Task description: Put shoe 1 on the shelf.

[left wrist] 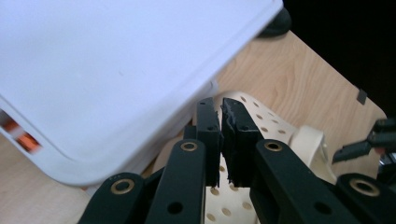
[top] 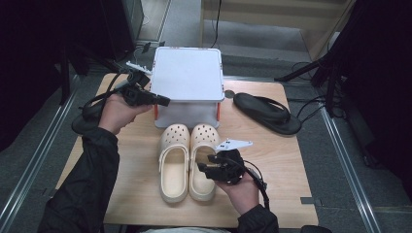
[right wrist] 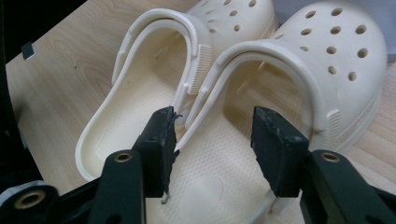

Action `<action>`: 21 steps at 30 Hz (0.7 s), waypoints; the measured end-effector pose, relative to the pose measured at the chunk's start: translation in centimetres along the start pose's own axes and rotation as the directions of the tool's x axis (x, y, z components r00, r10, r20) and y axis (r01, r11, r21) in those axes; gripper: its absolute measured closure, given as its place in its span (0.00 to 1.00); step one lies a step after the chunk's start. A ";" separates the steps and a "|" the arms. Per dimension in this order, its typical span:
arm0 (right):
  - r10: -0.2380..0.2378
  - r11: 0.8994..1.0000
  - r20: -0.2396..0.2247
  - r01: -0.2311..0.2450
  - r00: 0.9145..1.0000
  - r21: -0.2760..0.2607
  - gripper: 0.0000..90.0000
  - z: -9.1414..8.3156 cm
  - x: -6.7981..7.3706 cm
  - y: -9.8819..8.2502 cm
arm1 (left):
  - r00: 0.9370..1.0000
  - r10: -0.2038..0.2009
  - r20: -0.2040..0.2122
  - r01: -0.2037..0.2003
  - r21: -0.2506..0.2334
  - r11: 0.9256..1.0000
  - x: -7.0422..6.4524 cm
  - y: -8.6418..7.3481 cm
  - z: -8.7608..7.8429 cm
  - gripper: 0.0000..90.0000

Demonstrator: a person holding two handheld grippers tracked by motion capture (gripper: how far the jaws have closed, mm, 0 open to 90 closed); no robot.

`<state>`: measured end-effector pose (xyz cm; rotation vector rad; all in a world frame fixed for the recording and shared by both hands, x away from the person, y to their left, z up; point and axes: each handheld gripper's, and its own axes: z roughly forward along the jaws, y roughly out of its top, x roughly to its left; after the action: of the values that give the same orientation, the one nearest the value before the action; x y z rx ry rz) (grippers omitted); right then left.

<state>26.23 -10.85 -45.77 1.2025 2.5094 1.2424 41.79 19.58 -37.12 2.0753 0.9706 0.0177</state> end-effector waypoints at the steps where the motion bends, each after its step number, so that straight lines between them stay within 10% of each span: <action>1: 0.002 1.000 -0.001 -0.002 1.000 0.003 0.56 0.1 0.1 0.0 | 1.000 -0.005 -0.007 0.005 -0.001 1.000 0.2 0.3 0.0 0.95; 7: 0.012 1.000 0.030 -0.013 0.999 0.013 0.50 1.2 0.2 0.0 | 0.998 0.012 -0.063 -0.011 0.010 1.000 1.5 1.3 0.4 0.94; 21: 0.113 0.993 0.020 -0.114 0.993 0.023 0.41 5.0 1.1 0.3 | 0.999 0.017 -0.050 -0.017 -0.007 1.000 2.5 1.0 0.8 0.95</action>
<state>27.65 -6.83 -48.63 1.3736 2.4804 1.2221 44.48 20.29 -37.69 2.0854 0.9814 0.0820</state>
